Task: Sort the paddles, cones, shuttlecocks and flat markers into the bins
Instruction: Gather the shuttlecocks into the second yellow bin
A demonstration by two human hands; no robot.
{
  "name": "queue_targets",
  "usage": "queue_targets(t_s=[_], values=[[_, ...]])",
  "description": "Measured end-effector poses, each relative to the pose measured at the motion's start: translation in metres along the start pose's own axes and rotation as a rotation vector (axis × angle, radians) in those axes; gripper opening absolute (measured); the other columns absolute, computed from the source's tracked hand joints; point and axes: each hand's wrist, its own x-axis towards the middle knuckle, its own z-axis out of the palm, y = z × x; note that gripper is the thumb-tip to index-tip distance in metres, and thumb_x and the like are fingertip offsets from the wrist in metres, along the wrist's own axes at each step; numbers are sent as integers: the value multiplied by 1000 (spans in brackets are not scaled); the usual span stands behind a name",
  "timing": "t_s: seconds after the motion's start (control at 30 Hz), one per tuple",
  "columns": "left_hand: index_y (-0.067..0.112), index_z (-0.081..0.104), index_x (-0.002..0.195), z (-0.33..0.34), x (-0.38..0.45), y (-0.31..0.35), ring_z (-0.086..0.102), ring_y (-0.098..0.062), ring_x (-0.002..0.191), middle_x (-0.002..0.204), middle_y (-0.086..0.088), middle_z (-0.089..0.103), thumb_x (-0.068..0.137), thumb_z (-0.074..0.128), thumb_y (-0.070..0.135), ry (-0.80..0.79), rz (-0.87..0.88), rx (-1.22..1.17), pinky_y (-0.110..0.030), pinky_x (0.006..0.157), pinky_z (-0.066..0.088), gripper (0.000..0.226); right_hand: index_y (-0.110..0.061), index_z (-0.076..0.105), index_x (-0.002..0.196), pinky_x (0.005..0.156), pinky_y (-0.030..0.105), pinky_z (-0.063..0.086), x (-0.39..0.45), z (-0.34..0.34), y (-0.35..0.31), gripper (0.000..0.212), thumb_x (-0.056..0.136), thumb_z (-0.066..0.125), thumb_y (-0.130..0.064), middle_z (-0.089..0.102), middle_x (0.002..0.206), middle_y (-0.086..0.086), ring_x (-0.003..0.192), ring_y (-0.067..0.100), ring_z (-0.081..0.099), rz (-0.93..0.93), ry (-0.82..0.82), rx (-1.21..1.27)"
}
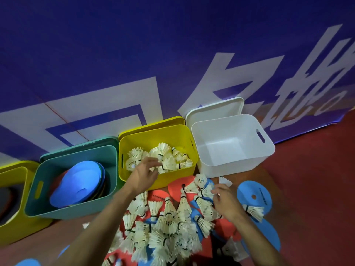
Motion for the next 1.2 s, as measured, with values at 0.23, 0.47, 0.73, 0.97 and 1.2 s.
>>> queue_targets(t_s=[0.23,0.47,0.73,0.97,1.2], values=[[27,70,116,33,-70,-11,55,-1,108,126,10,54,98,53,16,12,-48,-76,-2,83,38,27,-15,62,131,109,39,40,47,4,-43,53,86,44,6,24,159,-3,139,30,31,-137,-260,-470],[35,69,111,58,-80,0,60,3,95,120,16,54,94,56,11,-19,3,-120,-18,79,51,32,-5,61,117,102,42,46,61,7,-29,35,89,42,3,55,128,8,130,31,39,-64,-333,-506],[27,61,127,91,-27,21,66,-21,106,145,1,44,91,47,29,-300,32,161,-35,86,55,39,-13,69,122,109,34,34,29,-8,6,36,93,50,-3,62,129,5,119,22,56,-265,-46,-194],[27,47,142,134,16,14,66,-36,107,140,-19,50,92,42,24,-418,195,453,-39,68,59,50,-19,70,115,95,28,42,-15,-11,42,37,94,40,-20,62,116,-6,109,15,55,-118,170,52],[36,38,146,155,45,15,63,-14,94,163,-10,14,99,48,27,-623,173,548,-8,52,32,48,-17,70,115,94,33,49,-15,-3,51,28,95,52,-10,66,117,-3,108,16,59,-117,209,169]])
